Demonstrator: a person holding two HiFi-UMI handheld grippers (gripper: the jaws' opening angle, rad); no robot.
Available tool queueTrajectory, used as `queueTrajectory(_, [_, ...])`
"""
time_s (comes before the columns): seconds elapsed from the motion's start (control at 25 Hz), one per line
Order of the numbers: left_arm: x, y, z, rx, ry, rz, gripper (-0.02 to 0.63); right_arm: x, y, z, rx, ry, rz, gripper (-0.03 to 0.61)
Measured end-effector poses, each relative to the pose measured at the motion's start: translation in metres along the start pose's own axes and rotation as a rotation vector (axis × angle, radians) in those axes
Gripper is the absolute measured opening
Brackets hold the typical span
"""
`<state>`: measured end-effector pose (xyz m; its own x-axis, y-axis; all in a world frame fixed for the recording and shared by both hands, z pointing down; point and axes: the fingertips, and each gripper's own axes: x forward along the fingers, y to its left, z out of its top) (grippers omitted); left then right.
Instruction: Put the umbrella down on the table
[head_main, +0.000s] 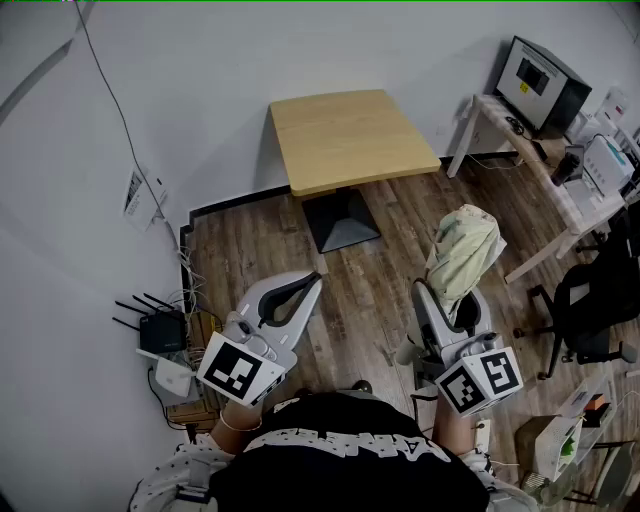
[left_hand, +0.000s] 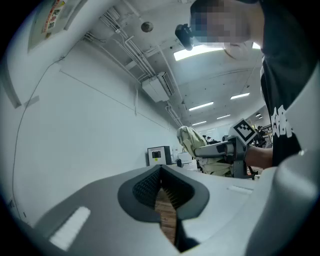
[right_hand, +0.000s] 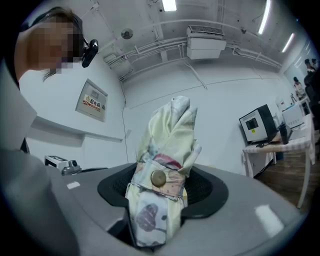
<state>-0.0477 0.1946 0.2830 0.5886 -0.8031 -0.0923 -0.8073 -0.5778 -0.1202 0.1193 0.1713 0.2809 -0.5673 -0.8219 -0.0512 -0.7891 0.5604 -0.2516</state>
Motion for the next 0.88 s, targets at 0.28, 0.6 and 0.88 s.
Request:
queueTrajectory(0.28, [0.011,-0.005,-0.003,-0.01,0.047,0.015,0.002,-0.004,-0.013,-0.001,0.012,0.01,0.006,0.282])
queueTrajectory(0.6, [0.037,-0.023,-0.007,0.003,0.034,-0.006,0.002,-0.012,-0.039,0.001,0.031,0.016,0.006,0.284])
queueTrajectory(0.88, [0.067,-0.051,-0.007,0.014,0.05,-0.033,0.002,-0.032,-0.072,0.01,0.042,0.005,-0.012,0.284])
